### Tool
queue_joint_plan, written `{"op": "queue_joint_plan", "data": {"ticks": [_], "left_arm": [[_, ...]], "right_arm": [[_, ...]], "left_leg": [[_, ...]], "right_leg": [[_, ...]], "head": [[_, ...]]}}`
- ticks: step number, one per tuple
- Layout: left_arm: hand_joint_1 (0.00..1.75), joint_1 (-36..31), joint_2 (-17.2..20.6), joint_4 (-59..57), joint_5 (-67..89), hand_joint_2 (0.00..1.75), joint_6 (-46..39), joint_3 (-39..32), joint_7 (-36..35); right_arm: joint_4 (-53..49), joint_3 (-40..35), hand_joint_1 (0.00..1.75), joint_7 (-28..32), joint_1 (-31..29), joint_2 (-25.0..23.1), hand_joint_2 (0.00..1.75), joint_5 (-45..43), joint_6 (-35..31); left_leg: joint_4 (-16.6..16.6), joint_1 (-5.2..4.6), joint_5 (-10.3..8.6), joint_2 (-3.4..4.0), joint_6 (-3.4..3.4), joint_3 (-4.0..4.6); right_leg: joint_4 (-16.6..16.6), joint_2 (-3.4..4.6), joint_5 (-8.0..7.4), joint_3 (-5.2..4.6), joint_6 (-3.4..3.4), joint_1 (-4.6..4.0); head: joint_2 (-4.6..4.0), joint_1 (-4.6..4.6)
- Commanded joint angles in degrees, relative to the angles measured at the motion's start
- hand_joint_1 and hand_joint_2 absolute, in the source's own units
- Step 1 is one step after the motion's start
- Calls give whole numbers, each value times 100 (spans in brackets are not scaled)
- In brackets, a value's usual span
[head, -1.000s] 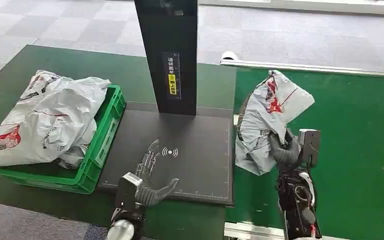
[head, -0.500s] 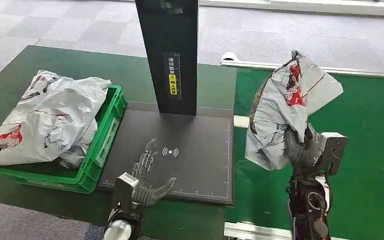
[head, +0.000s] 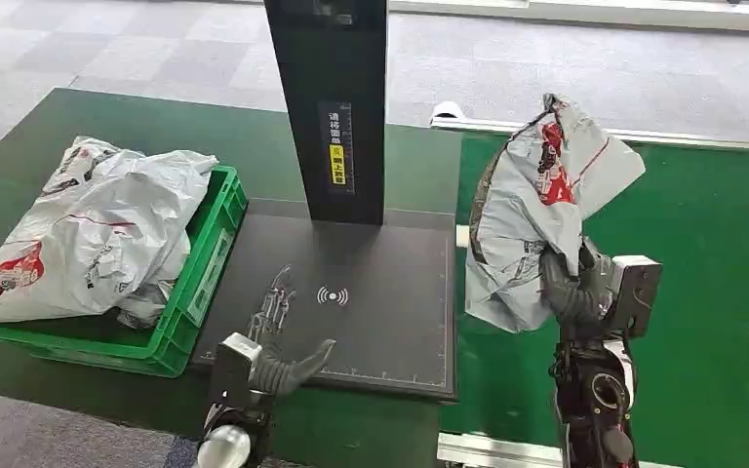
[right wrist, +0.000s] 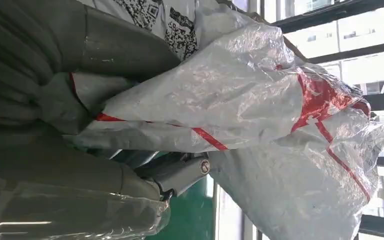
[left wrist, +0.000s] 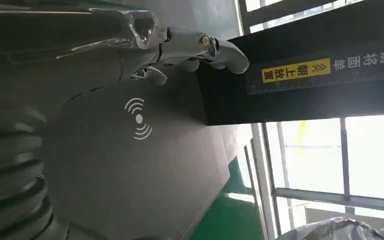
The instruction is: Moved the parcel from conveyor to table for the left to box.
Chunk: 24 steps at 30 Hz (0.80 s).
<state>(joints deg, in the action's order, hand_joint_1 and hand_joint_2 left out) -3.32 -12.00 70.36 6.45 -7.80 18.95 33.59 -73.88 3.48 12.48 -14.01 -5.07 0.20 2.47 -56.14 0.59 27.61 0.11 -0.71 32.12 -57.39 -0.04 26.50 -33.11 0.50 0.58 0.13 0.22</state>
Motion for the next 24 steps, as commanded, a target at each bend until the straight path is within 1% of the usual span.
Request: {"op": "queue_joint_plan", "data": {"ticks": [1,2,3,5,7,8,9,11,13,14,15,16,20,23,24], "left_arm": [[0,-100,108,-125,12,175,-44,-99,8],[0,-112,114,-112,20,175,-102,-135,32],[0,-171,163,-61,8,175,-228,-254,80],[0,-232,219,56,-34,175,-361,-451,109],[0,-363,296,187,-39,175,-510,-660,130],[0,-449,335,222,-19,175,-559,-725,133],[0,-513,365,272,-24,175,-617,-808,138],[0,-649,410,454,-64,175,-742,-986,130],[0,-670,438,634,-94,175,-794,-1081,37],[0,-648,412,667,-103,175,-838,-1125,-36],[0,-608,371,714,-103,175,-845,-1126,-48],[0,-597,352,728,-104,175,-854,-1125,-55],[0,-574,292,735,-96,175,-882,-1125,-61],[0,-554,265,784,-90,175,-896,-1168,-63],[0,-555,263,791,-91,175,-898,-1192,-65]], "right_arm": [[257,-143,175,-64,-136,33,175,-21,69],[327,-212,175,-127,-168,28,175,-53,206],[637,-394,175,-250,-287,-72,175,-35,385],[1177,-686,175,-319,-497,-221,175,89,494],[1960,-1041,175,-403,-800,-419,175,148,720],[2323,-1144,175,-414,-925,-511,175,89,839],[2659,-1285,175,-403,-1041,-578,175,56,997],[3415,-1633,175,-371,-1294,-726,175,46,1211],[3832,-1922,175,-280,-1452,-871,175,56,1313],[3958,-2092,175,-318,-1522,-920,175,107,1415],[4028,-2168,175,-333,-1561,-983,175,131,1341],[4048,-2191,175,-338,-1573,-988,175,138,1318],[4064,-2259,175,-381,-1616,-917,175,132,1376],[4008,-2343,175,-388,-1616,-888,175,94,1441],[3992,-2379,175,-396,-1621,-888,175,67,1441]], "left_leg": [[10,0,0,4,2,-16],[4,0,0,2,1,-6],[9,0,0,7,2,-14],[4,3,1,20,0,-6],[6,5,2,43,-2,-12],[6,7,1,42,-2,-8],[20,6,-4,64,-3,-25],[5,15,-1,42,-5,-10],[6,20,-5,54,-12,-14],[4,21,-5,44,-14,-11],[10,19,-7,55,-14,-17],[6,19,-7,49,-16,-14],[6,17,-9,24,-12,-10],[4,13,-10,20,-12,-5],[11,12,-11,23,-7,-16]], "right_leg": [[10,5,-2,15,-4,-1],[4,3,-1,5,-2,-1],[8,8,-2,11,-3,-1],[4,20,-6,2,-4,-3],[5,40,-11,1,-6,-6],[4,36,-10,0,-5,-7],[13,59,-21,6,-11,-8],[0,34,-11,1,-7,-15],[-2,46,-14,0,-9,-19],[-6,37,-11,0,-10,-21],[-5,47,-14,1,-12,-19],[-8,42,-12,-1,-11,-19],[-6,17,-6,3,-7,-16],[-9,12,-5,1,-6,-13],[-1,17,-8,11,-6,-13]], "head": [[0,0],[0,0],[0,0],[0,0],[0,0],[0,0],[0,0],[0,0],[0,0],[0,0],[0,2],[0,0],[0,0],[0,0],[0,-2]]}}
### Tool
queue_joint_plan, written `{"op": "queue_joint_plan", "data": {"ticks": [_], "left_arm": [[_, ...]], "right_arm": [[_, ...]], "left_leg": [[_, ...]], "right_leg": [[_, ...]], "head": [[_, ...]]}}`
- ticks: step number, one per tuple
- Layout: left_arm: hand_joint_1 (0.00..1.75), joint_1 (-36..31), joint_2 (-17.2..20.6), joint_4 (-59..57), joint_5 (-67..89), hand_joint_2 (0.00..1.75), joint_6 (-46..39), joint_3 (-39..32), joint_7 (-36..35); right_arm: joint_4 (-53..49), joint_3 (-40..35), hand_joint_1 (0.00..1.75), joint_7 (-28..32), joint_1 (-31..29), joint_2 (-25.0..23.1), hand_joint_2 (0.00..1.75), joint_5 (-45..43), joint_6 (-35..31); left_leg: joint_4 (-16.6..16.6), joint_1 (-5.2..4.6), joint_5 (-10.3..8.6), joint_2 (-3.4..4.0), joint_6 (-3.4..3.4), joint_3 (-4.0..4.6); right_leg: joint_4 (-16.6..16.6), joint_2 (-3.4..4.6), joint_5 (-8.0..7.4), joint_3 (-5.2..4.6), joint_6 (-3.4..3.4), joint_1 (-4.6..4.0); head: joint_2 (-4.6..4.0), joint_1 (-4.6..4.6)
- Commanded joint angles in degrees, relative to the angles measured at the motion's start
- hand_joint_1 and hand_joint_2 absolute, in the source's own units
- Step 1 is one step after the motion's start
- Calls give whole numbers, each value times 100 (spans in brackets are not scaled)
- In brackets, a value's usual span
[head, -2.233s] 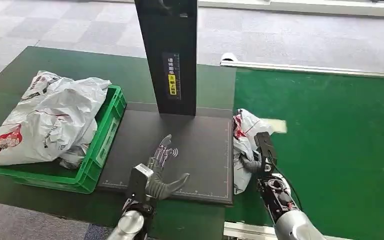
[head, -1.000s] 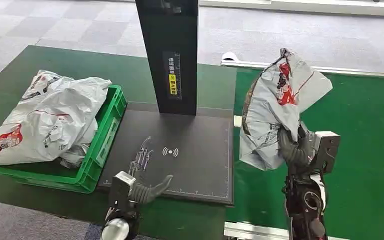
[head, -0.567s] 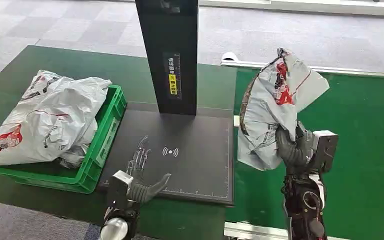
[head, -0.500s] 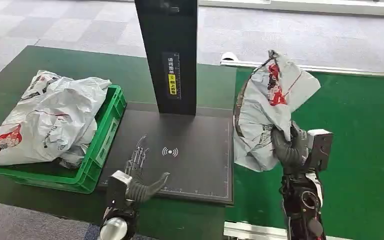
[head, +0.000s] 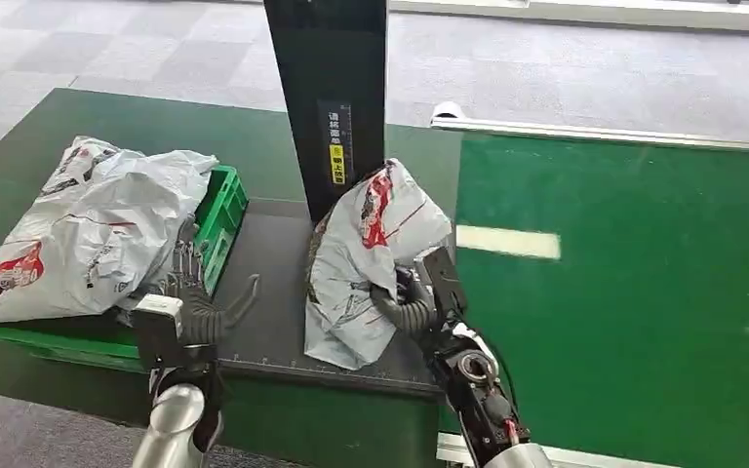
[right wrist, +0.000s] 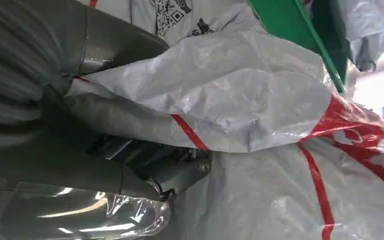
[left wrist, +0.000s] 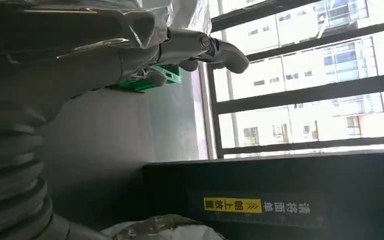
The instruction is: Moved the parcel from conveyor to table for the left to box.
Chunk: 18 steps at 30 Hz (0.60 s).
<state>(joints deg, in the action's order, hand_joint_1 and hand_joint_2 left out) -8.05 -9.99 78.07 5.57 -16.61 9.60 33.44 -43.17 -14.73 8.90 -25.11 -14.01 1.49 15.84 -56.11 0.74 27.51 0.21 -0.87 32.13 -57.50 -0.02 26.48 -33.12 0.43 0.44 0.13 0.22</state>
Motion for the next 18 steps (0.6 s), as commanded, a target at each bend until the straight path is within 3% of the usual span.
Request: {"op": "queue_joint_plan", "data": {"ticks": [1,18], "left_arm": [[0,-80,61,19,-3,175,-18,-274,-49],[0,-83,55,9,-3,175,-23,-302,-49]], "right_arm": [[918,-591,175,-46,-521,5,175,-72,104],[896,-629,175,-49,-537,2,175,-87,78]], "left_leg": [[2,-2,1,14,4,-8],[4,-4,-1,-2,5,-9]], "right_leg": [[4,16,-4,3,0,1],[7,6,-3,6,0,3]], "head": [[0,-2],[0,-2]]}}
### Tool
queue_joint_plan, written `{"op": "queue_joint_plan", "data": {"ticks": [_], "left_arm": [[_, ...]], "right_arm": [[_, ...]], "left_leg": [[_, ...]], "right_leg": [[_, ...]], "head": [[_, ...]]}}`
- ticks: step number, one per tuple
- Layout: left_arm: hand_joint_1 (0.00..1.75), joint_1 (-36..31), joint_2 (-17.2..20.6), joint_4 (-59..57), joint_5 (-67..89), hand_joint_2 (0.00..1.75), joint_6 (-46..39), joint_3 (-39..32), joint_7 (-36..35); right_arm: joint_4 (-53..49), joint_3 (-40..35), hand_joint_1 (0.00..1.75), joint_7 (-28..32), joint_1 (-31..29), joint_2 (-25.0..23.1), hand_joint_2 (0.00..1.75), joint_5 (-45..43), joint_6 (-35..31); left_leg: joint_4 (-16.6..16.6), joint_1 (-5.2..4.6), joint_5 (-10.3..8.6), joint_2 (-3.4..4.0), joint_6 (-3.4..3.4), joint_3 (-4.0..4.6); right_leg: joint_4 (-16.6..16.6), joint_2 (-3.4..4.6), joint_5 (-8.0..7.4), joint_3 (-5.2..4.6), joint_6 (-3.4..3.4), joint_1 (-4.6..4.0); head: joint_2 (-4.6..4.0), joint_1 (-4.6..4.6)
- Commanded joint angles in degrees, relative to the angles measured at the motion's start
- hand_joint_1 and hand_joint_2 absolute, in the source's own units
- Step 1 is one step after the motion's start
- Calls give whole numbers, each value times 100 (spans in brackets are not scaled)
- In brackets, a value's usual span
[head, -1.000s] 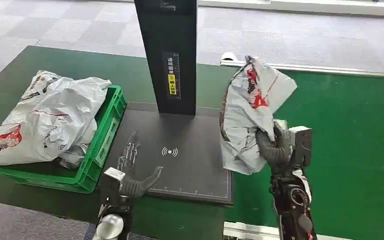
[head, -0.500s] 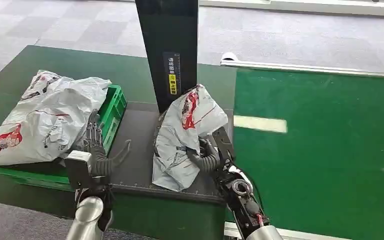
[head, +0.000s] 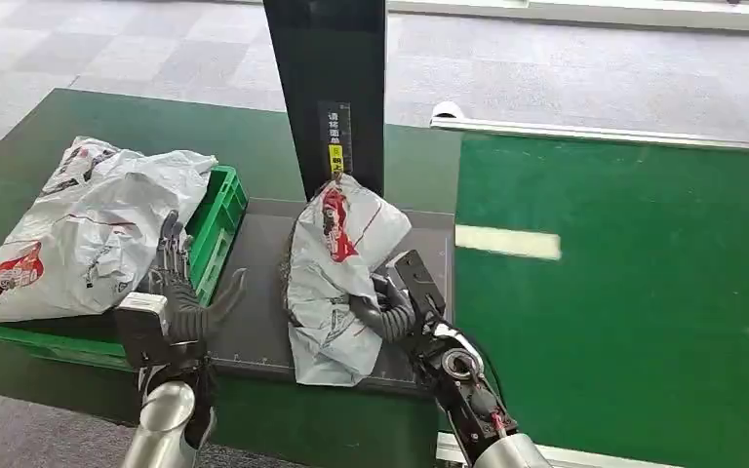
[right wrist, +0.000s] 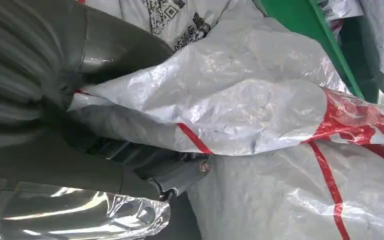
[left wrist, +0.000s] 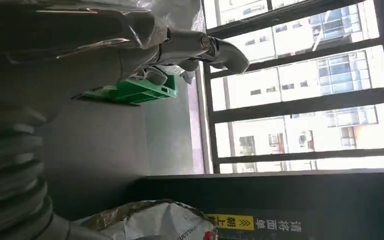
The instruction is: Moved the parcel from conveyor to table for the left to box.
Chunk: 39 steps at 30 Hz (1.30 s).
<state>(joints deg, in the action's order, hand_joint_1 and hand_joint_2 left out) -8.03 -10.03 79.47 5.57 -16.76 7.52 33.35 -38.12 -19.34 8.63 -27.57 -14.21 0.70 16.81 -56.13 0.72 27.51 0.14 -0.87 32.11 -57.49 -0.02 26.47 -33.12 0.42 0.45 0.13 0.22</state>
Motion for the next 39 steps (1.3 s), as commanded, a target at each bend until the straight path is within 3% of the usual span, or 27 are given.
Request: {"op": "queue_joint_plan", "data": {"ticks": [1,13,14,15,20,22,24,25,26,27,28,30,31,34,39], "left_arm": [[0,-84,60,-131,-3,175,-7,-95,-40],[0,-85,53,-143,-3,175,-20,-108,-38],[0,-68,43,-129,-2,175,-34,-127,-33],[0,-46,42,-100,0,175,-46,-140,-30],[0,85,42,65,18,175,-77,-220,-36],[0,82,26,59,30,175,-68,-218,-36],[0,80,19,52,36,175,-57,-208,-30],[0,385,0,333,65,175,-125,-301,3],[0,524,2,455,88,175,-57,-326,30],[0,723,32,633,220,175,108,-298,71],[0,873,-15,790,315,175,164,-349,70],[0,963,-29,864,372,175,190,-400,61],[0,992,-48,894,378,175,174,-451,60],[0,1174,-77,1072,379,175,191,-561,64],[0,1353,-158,1126,465,175,270,-591,68]], "right_arm": [[391,-167,175,-23,-290,22,175,-8,-18],[344,-180,175,-15,-299,41,175,-12,-39],[296,-226,162,-57,-305,62,175,36,-157],[238,-260,0,-75,-299,70,175,73,-245],[-675,-565,0,-223,-55,212,175,285,-382],[-1438,-604,0,-296,274,308,175,-217,285],[-2351,-819,0,-279,638,545,175,-328,472],[-3694,-1057,0,526,913,1341,175,395,-338],[-4229,-982,0,304,1034,1721,175,173,-355],[-4904,-21,0,-119,1567,1884,175,35,-875],[-5346,759,0,48,2165,2270,175,-164,-556],[-5524,1874,0,395,2769,2061,175,-29,-21],[-5511,2192,0,437,2853,1862,175,6,-69],[-5547,2676,0,528,2953,1471,175,-26,-652],[-5714,2866,0,605,3125,1201,175,-191,-853]], "left_leg": [[3,-2,-1,3,4,-5],[2,-2,0,3,4,-4],[4,-2,-1,3,6,-7],[4,-4,-1,4,5,-7],[1,-2,0,5,3,0],[2,-3,0,2,3,-1],[5,0,-1,-12,4,-4],[4,0,-1,-13,4,-4],[2,-2,-2,-19,5,1],[8,-3,1,-33,12,-12],[4,-5,-2,-38,11,0],[16,-3,-4,-93,17,-16],[14,-3,-2,-90,15,-21],[3,-9,17,-54,20,-10],[5,-11,30,-32,19,-17]], "right_leg": [[3,3,-2,4,0,1],[2,4,-2,3,0,1],[5,4,-3,6,0,1],[3,5,-2,4,0,3],[0,5,-2,-2,-1,1],[1,2,0,0,-1,2],[6,-11,2,7,-1,-1],[6,-13,3,6,0,-1],[5,-18,3,2,2,2],[16,-32,9,23,4,2],[11,-38,8,10,7,5],[35,-93,19,49,13,2],[37,-92,22,44,14,4],[29,-58,23,39,13,9],[30,-39,20,33,5,10]], "head": [[0,-2],[0,-2],[0,-2],[0,-2],[0,-2],[0,-2],[0,0],[0,0],[0,-2],[0,0],[0,2],[0,2],[0,-2],[0,-9],[0,0]]}}
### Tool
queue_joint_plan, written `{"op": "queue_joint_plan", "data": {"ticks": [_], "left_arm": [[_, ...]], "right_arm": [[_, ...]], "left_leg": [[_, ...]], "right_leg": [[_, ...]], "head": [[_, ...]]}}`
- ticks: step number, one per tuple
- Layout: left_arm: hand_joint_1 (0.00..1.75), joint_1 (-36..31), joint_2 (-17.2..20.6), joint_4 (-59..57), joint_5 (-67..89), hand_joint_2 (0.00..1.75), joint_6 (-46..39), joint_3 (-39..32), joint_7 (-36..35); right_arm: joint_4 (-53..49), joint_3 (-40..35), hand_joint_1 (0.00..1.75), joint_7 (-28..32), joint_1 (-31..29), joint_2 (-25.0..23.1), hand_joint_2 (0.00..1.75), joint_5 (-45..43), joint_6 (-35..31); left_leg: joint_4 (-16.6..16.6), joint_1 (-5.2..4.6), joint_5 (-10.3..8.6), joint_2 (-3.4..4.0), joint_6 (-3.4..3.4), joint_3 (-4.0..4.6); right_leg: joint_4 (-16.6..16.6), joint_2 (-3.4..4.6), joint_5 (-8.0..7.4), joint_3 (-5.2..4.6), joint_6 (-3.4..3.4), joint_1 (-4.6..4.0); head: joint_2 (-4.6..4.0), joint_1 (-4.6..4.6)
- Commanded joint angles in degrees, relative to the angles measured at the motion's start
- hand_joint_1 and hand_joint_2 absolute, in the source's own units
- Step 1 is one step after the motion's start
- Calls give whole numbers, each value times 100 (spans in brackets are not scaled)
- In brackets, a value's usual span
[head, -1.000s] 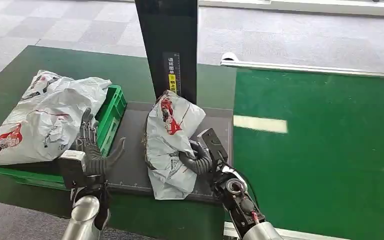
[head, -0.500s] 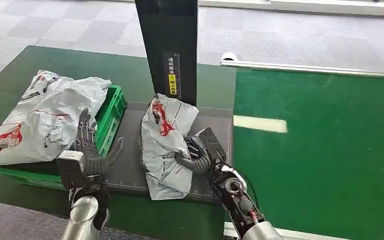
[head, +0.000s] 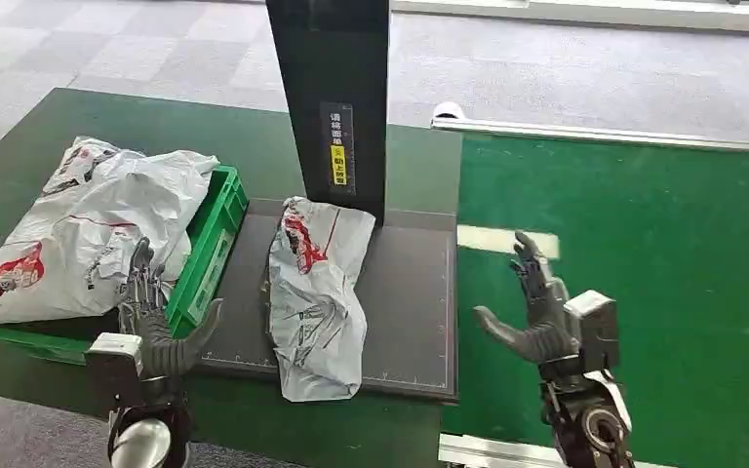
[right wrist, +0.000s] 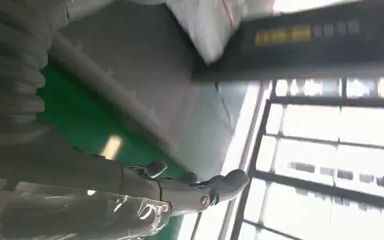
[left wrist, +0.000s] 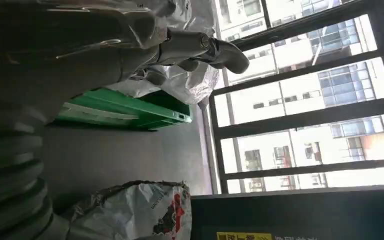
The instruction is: Moved the parcel from conveyor to table for the left to box.
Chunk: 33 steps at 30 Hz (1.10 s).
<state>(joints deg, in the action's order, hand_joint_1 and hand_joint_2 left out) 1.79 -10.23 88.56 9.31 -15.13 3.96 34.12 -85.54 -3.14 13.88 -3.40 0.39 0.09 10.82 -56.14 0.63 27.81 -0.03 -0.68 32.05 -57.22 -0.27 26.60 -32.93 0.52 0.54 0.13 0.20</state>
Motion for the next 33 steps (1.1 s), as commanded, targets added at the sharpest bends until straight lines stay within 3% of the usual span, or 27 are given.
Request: {"op": "queue_joint_plan", "data": {"ticks": [1,6,11,15,17,23,26,33], "left_arm": [[0,352,-159,171,122,175,134,-228,5],[0,187,-169,-6,236,175,308,-153,-95],[0,174,-179,-27,236,175,306,-155,-96],[0,-23,-135,-408,762,175,406,87,-435],[0,-434,-129,-1030,1834,175,-130,360,-796],[0,-1694,-362,-2544,3238,175,-405,1368,-1404],[0,-2317,-460,-3488,4440,175,-859,1883,-2067],[0,-2581,-590,-4214,4767,175,-841,1999,-2182]], "right_arm": [[-1013,1278,0,122,740,-299,175,-141,-311],[-1378,1500,0,349,672,-583,175,191,-837],[-1440,1502,0,322,683,-584,175,200,-853],[-1710,1693,0,655,775,-784,175,513,-1557],[-1669,1597,0,606,743,-811,175,512,-1513],[-1318,1260,0,531,596,-937,175,630,-1503],[-1145,1179,0,492,450,-959,175,598,-1440],[-1188,1214,0,421,423,-973,175,574,-1398]], "left_leg": [[7,-3,0,-10,0,-10],[5,1,-3,-3,1,-9],[6,2,-3,0,0,-16],[11,0,-5,-2,0,-23],[10,-2,-9,-15,-1,-19],[9,0,-20,-24,1,-17],[8,1,-31,-44,9,-13],[21,-3,-19,-2,9,-40]], "right_leg": [[1,-8,6,10,-4,2],[0,0,1,5,-3,-1],[1,1,2,12,-2,-1],[4,-1,3,18,-4,0],[1,-13,4,16,-3,2],[4,-22,-6,20,-3,0],[9,-43,-7,26,-2,-1],[17,-3,-11,40,-4,1]], "head": [[0,2],[0,2],[0,0],[0,0],[0,2],[0,2],[0,0],[0,2]]}}
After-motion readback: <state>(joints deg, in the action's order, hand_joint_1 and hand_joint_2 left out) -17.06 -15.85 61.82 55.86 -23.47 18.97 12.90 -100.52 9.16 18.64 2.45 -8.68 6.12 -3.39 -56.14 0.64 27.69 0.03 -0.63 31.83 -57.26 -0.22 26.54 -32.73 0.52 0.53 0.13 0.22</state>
